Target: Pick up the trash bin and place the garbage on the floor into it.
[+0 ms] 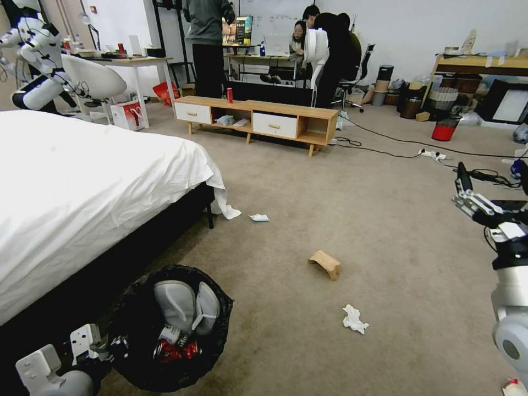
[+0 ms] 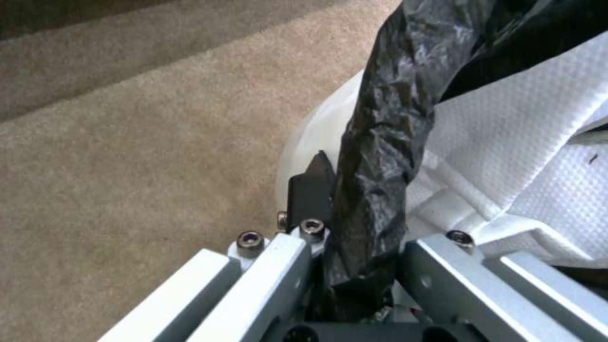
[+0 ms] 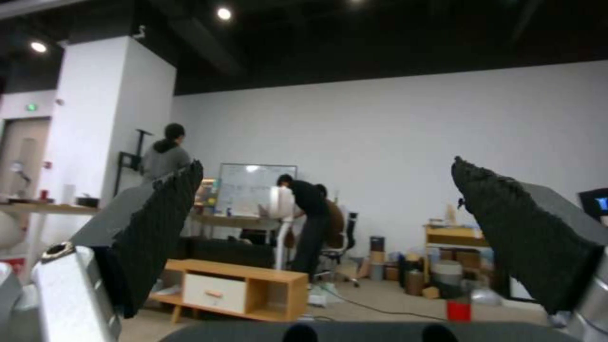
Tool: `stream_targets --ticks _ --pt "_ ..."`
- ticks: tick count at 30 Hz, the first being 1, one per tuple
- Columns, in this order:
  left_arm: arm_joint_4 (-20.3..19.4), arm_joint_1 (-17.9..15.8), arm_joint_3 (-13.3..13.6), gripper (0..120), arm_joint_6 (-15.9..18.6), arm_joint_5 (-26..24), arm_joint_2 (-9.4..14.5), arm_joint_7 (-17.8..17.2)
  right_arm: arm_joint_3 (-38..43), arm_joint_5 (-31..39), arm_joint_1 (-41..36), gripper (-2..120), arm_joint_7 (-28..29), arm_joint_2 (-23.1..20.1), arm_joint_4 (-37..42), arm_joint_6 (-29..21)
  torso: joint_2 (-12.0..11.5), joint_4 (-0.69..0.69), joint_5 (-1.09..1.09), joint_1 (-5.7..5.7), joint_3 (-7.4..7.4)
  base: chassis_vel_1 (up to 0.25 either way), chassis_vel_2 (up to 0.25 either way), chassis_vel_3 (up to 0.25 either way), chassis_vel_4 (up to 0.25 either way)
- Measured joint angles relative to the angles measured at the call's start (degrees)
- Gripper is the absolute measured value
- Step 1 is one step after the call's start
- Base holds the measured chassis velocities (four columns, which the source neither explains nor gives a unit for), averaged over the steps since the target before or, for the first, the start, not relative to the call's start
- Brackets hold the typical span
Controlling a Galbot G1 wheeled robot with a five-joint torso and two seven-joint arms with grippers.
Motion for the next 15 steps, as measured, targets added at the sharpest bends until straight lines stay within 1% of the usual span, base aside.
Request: stream_targets --ticks 2,4,5,7,15 --pt "0.03 -0.14 0.03 0 0.0 0.03 -0.04 0.06 0.49 -0.46 -0.71 100 -0.07 0.45 0.0 0.35 0.0 0.0 0.0 0.0 0.0 0.0 0.0 0.0 0.0" --pt "0.2 -0.38 0.17 0 0.0 0.53 -0.12 0.36 1.12 -1.72 -2.27 100 -0.1 2.92 -0.06 1.39 0.0 -0.01 0.01 0.0 0.0 0.0 0.0 0.0 0.0" --pt "0.2 -0.38 0.17 0 0.0 0.53 -0.12 0.36 1.12 -1.72 -2.27 100 -0.1 2.92 -0.06 1.39 0.0 -0.01 0.01 0.0 0.0 0.0 0.0 0.0 0.0" --pt "0.34 -0.46 0.26 0 0.0 1.01 -0.06 0.63 1.12 -2.89 -2.59 100 -0.12 4.63 -0.52 2.03 0.0 0.0 0.01 0.0 0.0 0.0 0.0 0.0 0.0" --pt "0.94 -0.43 0.28 0 0.0 2.14 0.31 1.79 0.59 -3.64 -3.19 100 -0.24 5.87 -0.85 2.59 0.0 0.0 0.0 0.0 0.0 0.0 0.0 0.0 0.0"
